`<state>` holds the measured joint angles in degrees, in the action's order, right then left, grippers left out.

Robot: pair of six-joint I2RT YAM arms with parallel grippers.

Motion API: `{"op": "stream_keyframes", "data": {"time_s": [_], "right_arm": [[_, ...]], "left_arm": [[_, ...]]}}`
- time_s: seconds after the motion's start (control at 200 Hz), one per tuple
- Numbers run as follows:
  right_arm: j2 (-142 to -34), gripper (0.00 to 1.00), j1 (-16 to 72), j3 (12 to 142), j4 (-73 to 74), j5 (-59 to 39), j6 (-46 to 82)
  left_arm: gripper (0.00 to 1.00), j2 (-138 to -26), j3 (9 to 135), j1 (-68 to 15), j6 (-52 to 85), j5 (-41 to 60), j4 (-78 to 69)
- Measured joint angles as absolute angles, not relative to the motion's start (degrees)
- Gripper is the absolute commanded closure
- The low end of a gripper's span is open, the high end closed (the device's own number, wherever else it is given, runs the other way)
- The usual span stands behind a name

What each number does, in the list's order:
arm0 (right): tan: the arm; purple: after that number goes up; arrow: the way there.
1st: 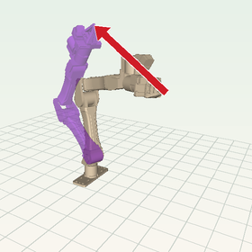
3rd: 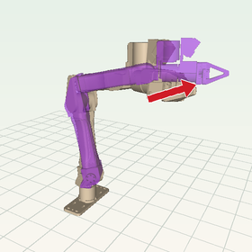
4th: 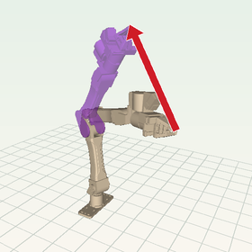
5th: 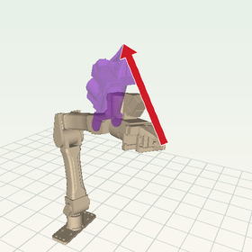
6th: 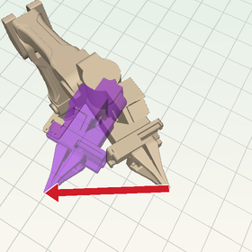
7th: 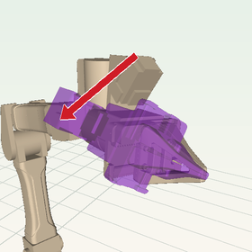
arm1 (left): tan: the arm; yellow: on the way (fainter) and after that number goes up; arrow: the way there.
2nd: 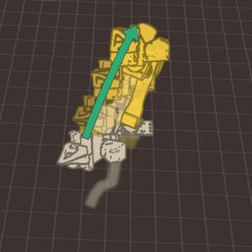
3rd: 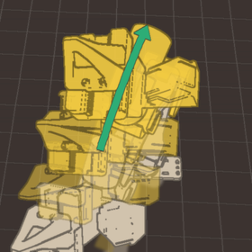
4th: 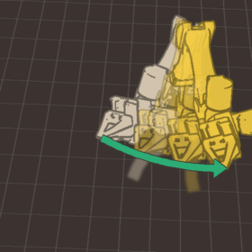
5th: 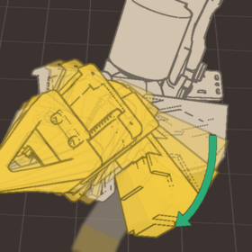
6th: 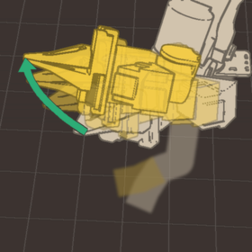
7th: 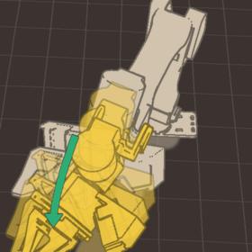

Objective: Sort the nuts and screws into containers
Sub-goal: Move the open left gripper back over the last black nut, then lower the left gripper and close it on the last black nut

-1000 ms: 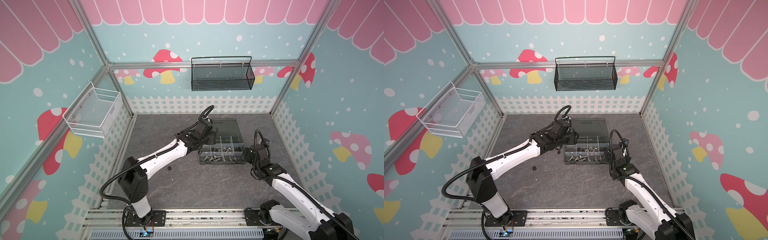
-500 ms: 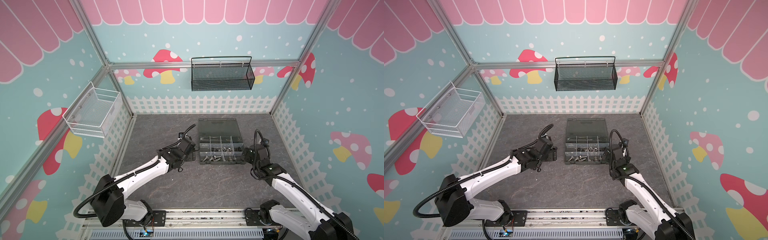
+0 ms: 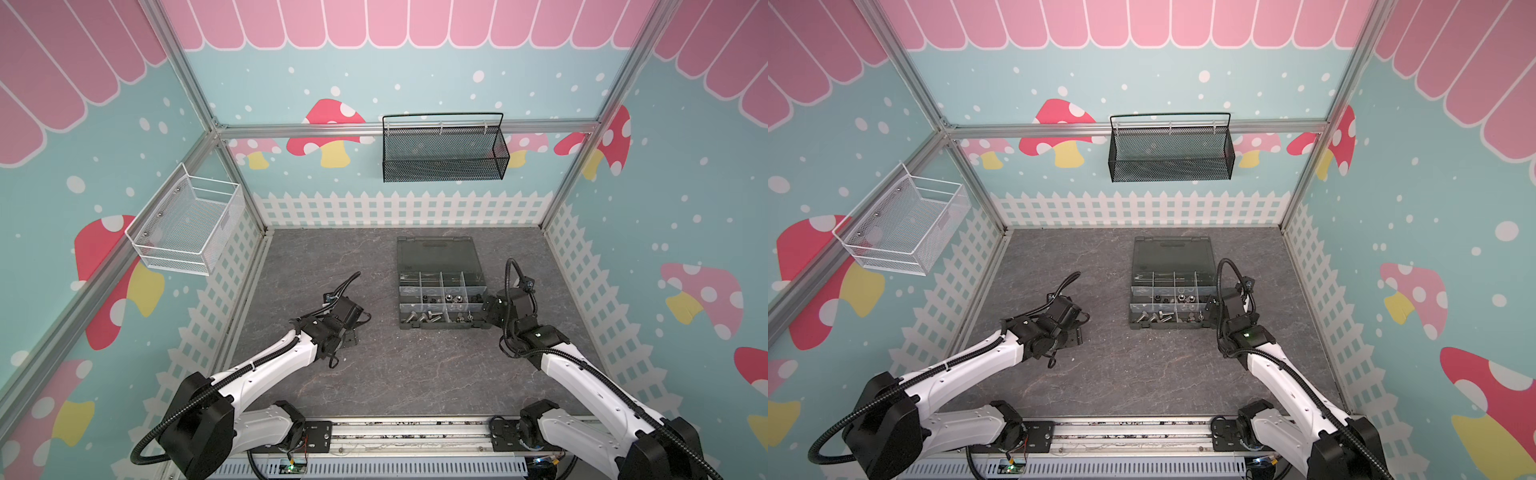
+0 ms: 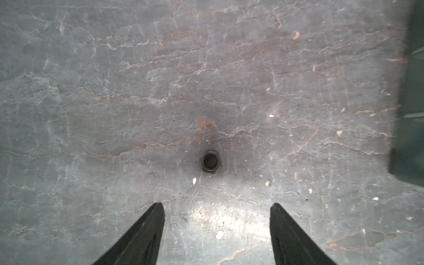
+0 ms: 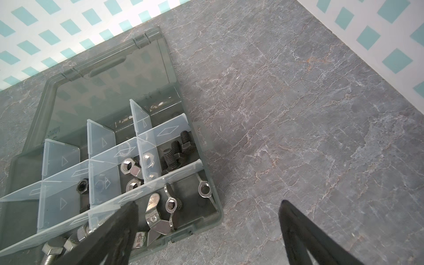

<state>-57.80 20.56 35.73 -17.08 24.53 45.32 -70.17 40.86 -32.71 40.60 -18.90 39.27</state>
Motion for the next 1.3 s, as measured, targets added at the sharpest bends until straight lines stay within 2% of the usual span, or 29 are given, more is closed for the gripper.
{"op": "stream_keyframes", "data": {"time_s": [0.585, 1.296], "right_arm": [[-57.8, 0.03, 20.6, 35.7, -17.1, 24.4, 45.5], [-58.2, 0.03, 20.6, 35.7, -17.0, 24.6, 45.5]], "left_arm": [[0.46, -75.7, 39.0, -25.9, 39.0, -9.0, 34.6], [0.59, -84.8, 41.7, -21.9, 36.6, -6.6, 31.1]]}}
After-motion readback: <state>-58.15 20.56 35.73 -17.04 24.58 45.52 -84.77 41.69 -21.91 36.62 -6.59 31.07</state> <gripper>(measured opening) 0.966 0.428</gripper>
